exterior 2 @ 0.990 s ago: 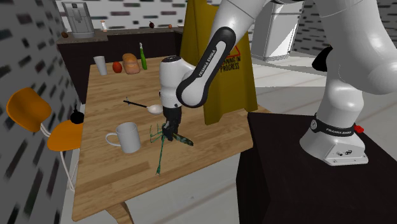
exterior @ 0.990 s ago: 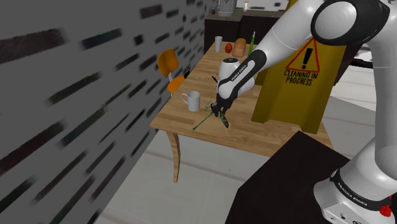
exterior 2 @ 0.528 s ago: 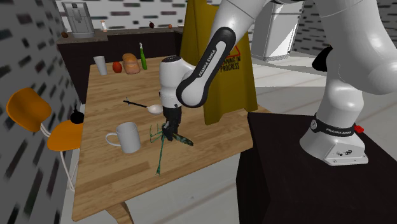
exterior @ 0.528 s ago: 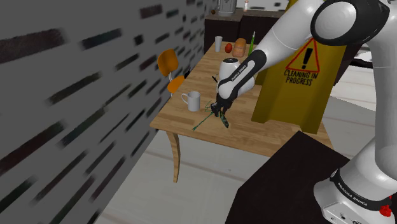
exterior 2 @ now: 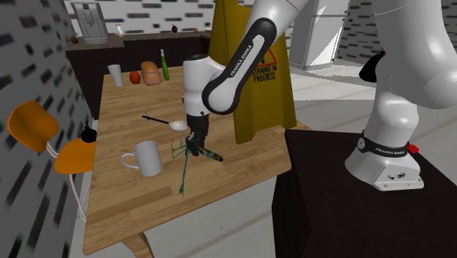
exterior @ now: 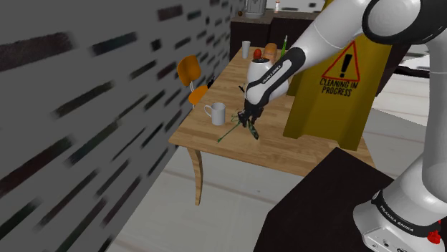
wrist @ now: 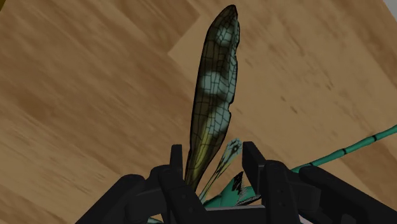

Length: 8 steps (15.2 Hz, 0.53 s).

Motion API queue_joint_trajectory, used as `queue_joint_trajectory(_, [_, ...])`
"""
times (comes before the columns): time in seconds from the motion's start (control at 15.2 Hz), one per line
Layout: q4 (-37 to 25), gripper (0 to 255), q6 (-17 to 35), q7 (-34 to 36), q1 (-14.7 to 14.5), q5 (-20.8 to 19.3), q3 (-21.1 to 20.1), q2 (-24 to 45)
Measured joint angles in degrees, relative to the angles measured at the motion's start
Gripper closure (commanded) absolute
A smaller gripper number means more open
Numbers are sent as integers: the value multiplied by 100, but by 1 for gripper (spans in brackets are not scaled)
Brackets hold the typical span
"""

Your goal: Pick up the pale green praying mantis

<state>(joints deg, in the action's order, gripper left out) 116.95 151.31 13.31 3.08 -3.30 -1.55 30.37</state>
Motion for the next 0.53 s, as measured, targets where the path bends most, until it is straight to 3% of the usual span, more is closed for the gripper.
queue_joint_trajectory(0.53, [47,255,-447,-29,18,36,-29,-494])
